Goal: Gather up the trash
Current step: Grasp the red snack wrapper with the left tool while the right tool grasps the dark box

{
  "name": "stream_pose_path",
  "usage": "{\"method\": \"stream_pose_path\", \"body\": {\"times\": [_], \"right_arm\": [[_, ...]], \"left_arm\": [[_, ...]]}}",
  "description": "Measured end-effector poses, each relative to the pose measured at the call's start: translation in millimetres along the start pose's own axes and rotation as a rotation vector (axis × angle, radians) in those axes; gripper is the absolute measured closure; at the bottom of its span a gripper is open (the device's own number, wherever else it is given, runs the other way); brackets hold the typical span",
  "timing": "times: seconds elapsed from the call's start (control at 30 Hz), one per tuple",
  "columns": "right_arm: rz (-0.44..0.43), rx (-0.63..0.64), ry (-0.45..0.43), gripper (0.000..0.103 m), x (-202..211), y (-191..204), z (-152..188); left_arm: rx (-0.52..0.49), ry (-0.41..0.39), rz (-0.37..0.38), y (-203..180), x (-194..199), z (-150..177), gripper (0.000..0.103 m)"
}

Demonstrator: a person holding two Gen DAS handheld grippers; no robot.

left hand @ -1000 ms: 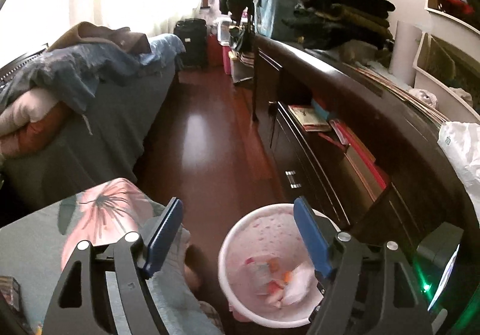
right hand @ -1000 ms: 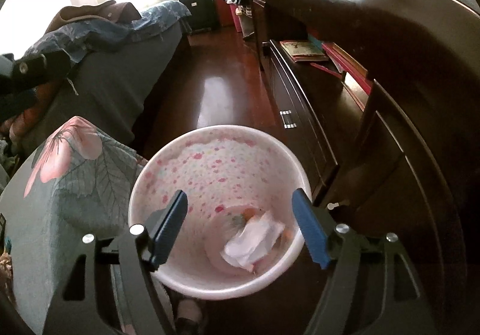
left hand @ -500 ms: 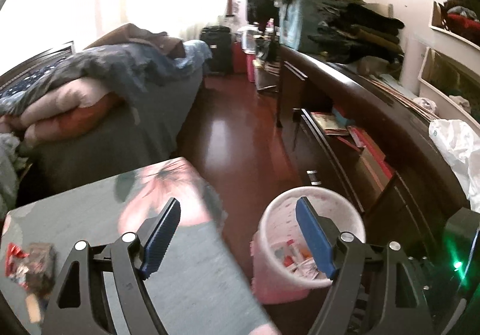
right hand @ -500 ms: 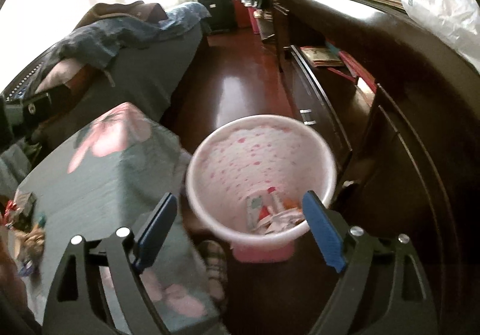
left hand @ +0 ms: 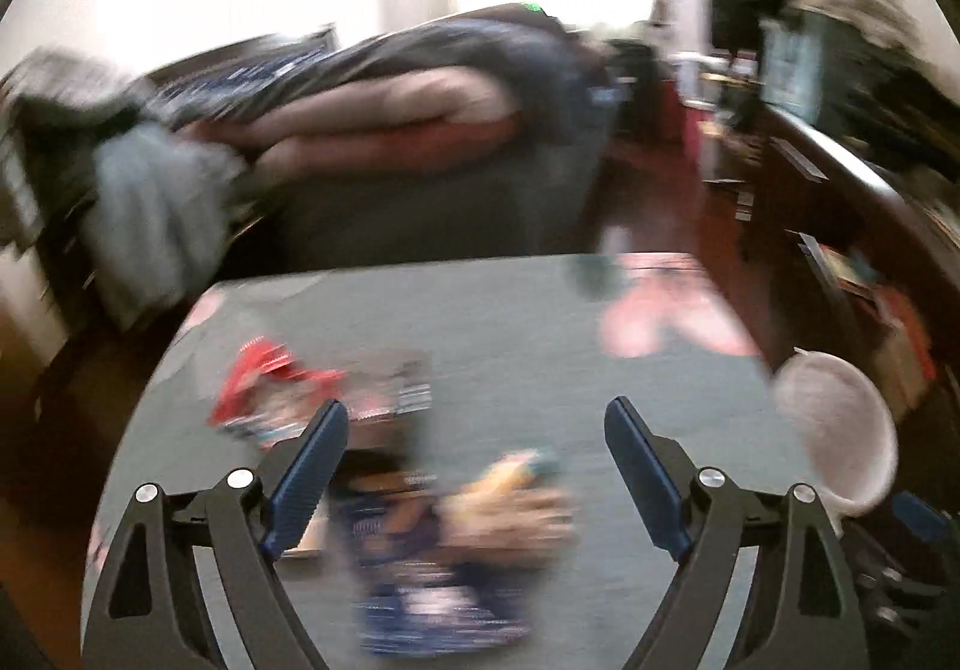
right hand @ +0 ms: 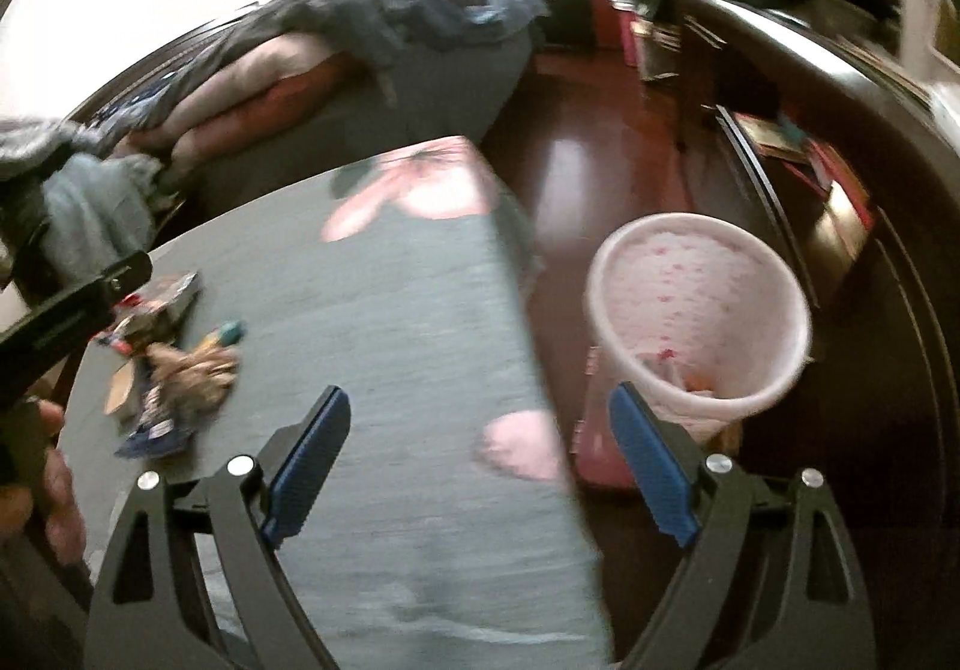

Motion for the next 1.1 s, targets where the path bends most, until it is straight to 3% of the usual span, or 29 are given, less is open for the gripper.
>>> {"method": "stream_pose_path", "body": {"times": [0.1, 0.23, 0.37, 0.5, 0.7, 0.77, 0.8, 1.1], "right_arm": [[-0.035, 0.056, 0.011, 0.014, -6.4, 32.0, -0.3], [-0.072, 0.126, 0.026, 0.014, -16.0, 70.1, 3.1], [-0.097, 0.177, 0.043, 0.014, -31.8, 103.0, 4.6], [-0.105, 0.198, 0.055, 0.014, -48.1, 124.6, 3.2], [-0.127, 0.208, 0.044, 0.014, -58.8, 147.1, -5.8], [-0.14, 0.221, 0.031, 0.014, -61.5, 158.0, -12.3], [-0.148, 0.23, 0.026, 0.014, -63.0, 163.0, -15.2], [-0.161, 0.291, 0.069, 0.014, -111.4, 209.8, -37.1]], "left_arm": [[0.126, 0.049, -0.068, 55.8, -26.7, 3.4, 0.016], [0.244, 0.109, -0.093, 105.0, -57.3, 7.9, 0.016], [0.309, 0.189, -0.035, 123.5, -94.6, 12.9, 0.016], [0.335, 0.209, 0.02, 125.3, -113.9, 15.5, 0.017], [0.358, 0.234, 0.092, 120.7, -127.1, 15.6, 0.057], [0.368, 0.228, 0.105, 124.5, -129.2, 15.4, 0.075], [0.372, 0.225, 0.111, 126.3, -129.7, 14.6, 0.097], [0.411, 0.129, 0.124, 156.5, -100.6, 3.5, 0.098]]}}
Point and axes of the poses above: each gripper's, at about its wrist camera, not at the fingertips, and x roughly against the way its jaws point, y to its left, z to its underside, the point moved 3 cm from there along -x, roughly the way its jaws point, and after that the axes turned 10 degrees about -z, right-handed, at the moved point
